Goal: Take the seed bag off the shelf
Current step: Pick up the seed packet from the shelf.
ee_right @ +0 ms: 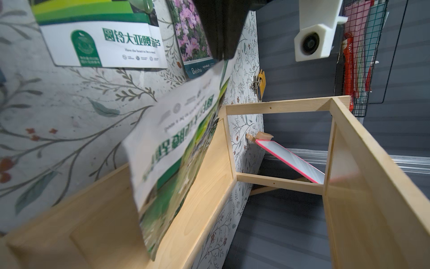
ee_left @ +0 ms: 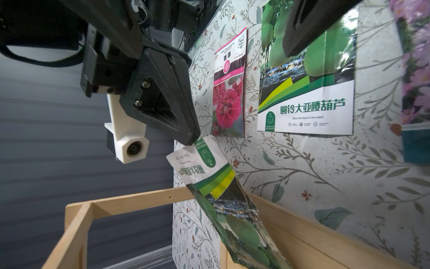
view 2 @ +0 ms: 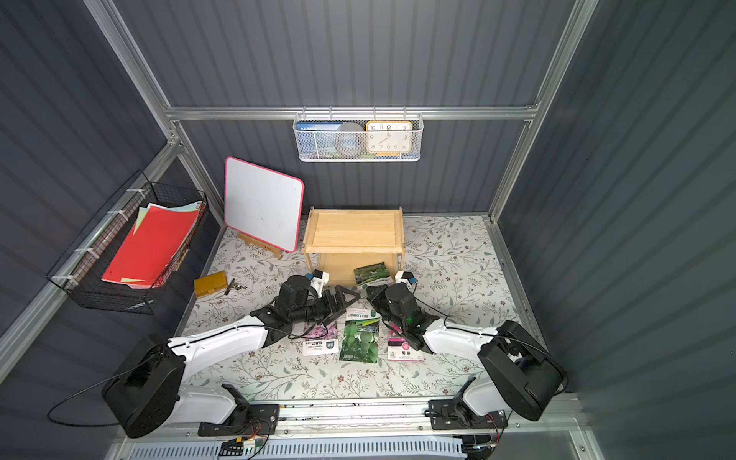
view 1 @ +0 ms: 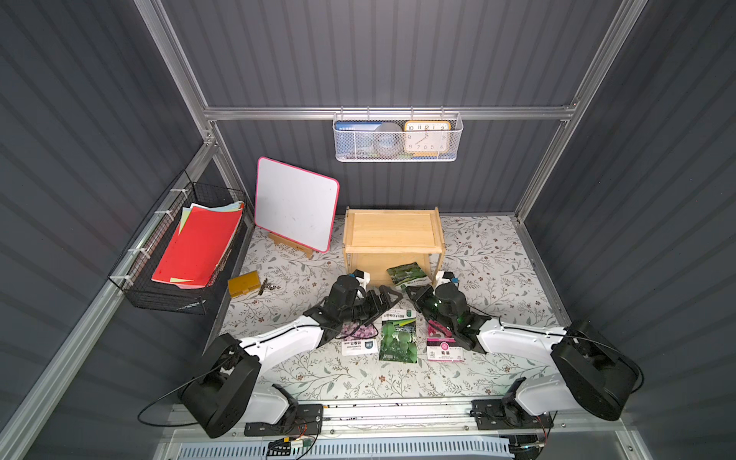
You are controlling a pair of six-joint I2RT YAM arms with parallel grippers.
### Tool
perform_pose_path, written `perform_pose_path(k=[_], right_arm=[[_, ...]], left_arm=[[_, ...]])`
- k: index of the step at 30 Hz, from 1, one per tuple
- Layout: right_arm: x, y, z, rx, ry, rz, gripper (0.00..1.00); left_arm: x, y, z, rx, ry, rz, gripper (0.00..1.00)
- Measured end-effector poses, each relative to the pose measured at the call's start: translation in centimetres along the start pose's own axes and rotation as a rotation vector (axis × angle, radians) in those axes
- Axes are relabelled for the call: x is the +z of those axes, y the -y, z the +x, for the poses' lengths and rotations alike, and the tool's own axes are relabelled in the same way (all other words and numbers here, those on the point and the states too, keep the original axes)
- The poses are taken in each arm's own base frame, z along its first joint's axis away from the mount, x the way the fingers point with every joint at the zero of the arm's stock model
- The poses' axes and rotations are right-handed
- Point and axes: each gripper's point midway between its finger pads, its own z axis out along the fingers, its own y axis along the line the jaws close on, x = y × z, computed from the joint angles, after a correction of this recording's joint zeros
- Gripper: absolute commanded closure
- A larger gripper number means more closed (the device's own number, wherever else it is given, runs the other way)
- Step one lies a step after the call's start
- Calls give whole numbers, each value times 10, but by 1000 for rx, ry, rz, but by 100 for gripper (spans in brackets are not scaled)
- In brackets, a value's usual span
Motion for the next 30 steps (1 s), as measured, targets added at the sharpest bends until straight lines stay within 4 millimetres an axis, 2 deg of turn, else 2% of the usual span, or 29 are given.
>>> perform_pose_path(k=[12, 15, 23, 30], right_arm=[[2, 0, 14, -7, -52, -10, 100], [1, 1, 16, -8, -57, -9, 100], [-3, 2, 17, -7, -61, -14, 100], [-2, -3, 20, -3, -79, -39, 100]], left_arm=[[31, -20, -7, -103, 2, 41, 0], [30, -24, -19, -124, 32, 51, 0], [11, -42, -61, -183, 148, 54, 0], [17, -23, -74, -157, 142, 105, 0]])
